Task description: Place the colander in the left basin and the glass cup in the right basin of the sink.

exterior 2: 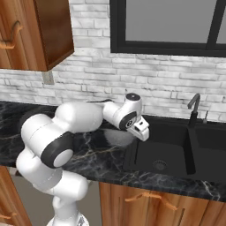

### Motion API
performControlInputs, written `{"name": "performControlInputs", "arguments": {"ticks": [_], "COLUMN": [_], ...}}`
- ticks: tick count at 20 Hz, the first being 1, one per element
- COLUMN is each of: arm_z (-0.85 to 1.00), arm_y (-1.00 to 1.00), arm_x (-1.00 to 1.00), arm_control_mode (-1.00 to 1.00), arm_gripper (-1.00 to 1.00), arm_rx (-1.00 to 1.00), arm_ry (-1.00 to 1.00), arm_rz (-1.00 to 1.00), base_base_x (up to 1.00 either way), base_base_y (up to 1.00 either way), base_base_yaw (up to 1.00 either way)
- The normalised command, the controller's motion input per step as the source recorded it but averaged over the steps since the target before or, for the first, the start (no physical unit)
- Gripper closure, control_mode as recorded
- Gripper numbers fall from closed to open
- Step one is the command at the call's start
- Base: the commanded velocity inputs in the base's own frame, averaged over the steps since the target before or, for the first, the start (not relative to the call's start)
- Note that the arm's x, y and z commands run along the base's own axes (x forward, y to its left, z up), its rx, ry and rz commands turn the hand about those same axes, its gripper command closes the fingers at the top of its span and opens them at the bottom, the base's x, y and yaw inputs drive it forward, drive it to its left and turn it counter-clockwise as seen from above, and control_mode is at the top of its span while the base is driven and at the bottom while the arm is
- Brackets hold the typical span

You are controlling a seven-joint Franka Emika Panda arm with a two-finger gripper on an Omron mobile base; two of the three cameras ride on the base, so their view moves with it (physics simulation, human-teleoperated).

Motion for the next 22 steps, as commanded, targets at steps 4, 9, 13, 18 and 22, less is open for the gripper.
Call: {"name": "performControlInputs", "arguments": {"ticks": [4,9,13,18,22], "arm_z": [0.0,0.0,0.0,0.0,-0.01], "arm_y": [-0.58,-0.57,-0.55,-0.47,-0.35], "arm_x": [0.04,0.06,0.01,0.0,0.05], "arm_control_mode": [-1.0,-1.0,-1.0,-1.0,-1.0], "arm_gripper": [1.0,1.0,1.0,1.0,1.0], "arm_rx": [0.0,0.0,0.0,0.0,0.0], "arm_ry": [-0.04,-0.07,-0.08,-0.05,0.0], "arm_rz": [-0.18,-0.17,-0.19,-0.2,-0.17], "base_base_x": [0.0,0.0,0.0,0.0,0.0], "base_base_y": [0.0,0.0,0.0,0.0,0.0], "base_base_yaw": [0.0,0.0,0.0,0.0,0.0]}}
